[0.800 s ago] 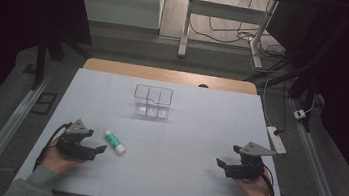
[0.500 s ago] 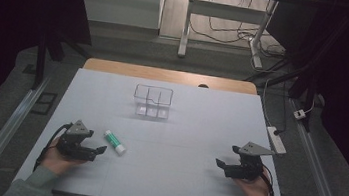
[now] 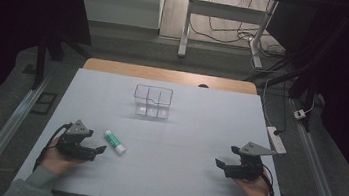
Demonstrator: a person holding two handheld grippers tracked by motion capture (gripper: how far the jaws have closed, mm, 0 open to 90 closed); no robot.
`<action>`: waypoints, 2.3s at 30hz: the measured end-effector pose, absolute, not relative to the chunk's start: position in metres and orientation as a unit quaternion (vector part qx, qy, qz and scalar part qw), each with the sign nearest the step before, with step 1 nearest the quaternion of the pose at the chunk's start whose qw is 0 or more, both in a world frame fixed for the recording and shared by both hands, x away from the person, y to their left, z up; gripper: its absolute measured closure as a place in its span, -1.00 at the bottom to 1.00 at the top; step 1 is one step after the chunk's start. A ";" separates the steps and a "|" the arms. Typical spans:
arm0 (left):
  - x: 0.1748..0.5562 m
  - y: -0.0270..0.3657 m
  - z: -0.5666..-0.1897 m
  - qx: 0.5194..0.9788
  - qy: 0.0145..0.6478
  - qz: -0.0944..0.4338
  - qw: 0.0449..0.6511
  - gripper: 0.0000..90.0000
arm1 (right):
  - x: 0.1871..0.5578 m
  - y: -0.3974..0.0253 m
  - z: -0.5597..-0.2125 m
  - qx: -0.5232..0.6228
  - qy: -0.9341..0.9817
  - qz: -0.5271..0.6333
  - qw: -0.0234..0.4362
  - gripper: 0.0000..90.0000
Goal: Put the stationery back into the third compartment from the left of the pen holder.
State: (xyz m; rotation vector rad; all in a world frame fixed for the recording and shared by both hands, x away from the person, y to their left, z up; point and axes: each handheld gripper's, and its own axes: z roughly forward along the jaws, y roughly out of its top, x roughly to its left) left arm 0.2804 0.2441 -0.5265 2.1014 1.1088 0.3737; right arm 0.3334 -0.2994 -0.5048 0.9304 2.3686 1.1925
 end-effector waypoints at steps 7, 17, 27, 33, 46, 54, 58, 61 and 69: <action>0.280 0.243 -0.526 0.819 0.424 0.144 0.359 -0.56 | 0.334 -0.301 -0.504 0.326 0.831 0.421 0.160 -0.66; 0.282 0.239 -0.518 0.826 0.405 0.157 0.359 -0.53 | 0.334 -0.300 -0.506 0.330 0.829 0.421 0.159 -0.65; 0.290 0.229 -0.507 0.856 0.353 0.159 0.342 -0.50 | 0.334 -0.300 -0.506 0.329 0.828 0.424 0.160 -0.65; 0.296 0.229 -0.505 0.860 0.348 0.157 0.338 -0.50 | 0.335 -0.299 -0.506 0.330 0.830 0.420 0.158 -0.65; 0.306 0.225 -0.495 0.880 0.302 0.137 0.340 -0.46 | 0.336 -0.299 -0.507 0.332 0.832 0.417 0.153 -0.65; 0.313 0.214 -0.494 0.897 0.267 0.124 0.330 -0.45 | 0.336 -0.299 -0.507 0.332 0.832 0.417 0.152 -0.65; 0.316 0.208 -0.492 0.903 0.253 0.121 0.325 -0.45 | 0.337 -0.299 -0.508 0.332 0.832 0.417 0.150 -0.65; 0.319 0.205 -0.492 0.907 0.245 0.121 0.320 -0.44 | 0.337 -0.299 -0.508 0.332 0.832 0.418 0.149 -0.65; 0.323 0.194 -0.491 0.918 0.225 0.117 0.305 -0.43 | 0.337 -0.298 -0.509 0.332 0.834 0.415 0.149 -0.65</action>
